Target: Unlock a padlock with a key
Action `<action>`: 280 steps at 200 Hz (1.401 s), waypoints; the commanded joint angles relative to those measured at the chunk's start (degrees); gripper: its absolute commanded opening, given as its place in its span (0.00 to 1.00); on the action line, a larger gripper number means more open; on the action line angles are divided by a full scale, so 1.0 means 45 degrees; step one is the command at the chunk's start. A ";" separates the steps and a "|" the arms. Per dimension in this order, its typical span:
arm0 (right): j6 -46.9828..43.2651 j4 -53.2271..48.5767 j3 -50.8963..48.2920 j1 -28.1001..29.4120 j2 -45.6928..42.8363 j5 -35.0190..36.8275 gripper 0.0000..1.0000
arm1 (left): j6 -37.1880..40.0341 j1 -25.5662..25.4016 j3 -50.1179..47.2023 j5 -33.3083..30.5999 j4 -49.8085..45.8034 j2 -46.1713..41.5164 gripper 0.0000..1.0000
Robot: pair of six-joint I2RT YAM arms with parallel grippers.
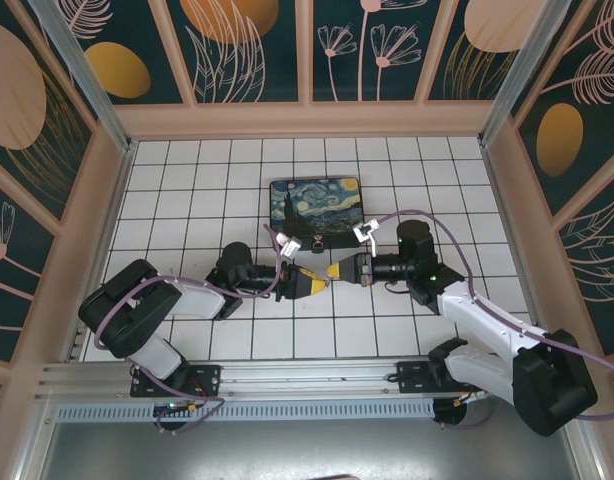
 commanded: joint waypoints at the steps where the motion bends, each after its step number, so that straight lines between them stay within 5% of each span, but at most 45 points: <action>1: 0.0037 0.0405 -0.0097 0.0171 -0.0232 -0.0473 0.00 | 0.0273 0.0037 0.0080 0.0038 0.0144 0.0203 0.10; 15: 0.0013 0.0395 -0.0097 0.0179 -0.0237 -0.0477 0.00 | 0.0273 0.0045 0.0060 -0.0065 0.0110 0.0212 0.18; 280: 0.0244 0.1224 0.0001 0.0378 0.0265 -0.0531 0.00 | -0.0209 0.0397 -0.0331 0.0375 0.1136 -0.0061 0.27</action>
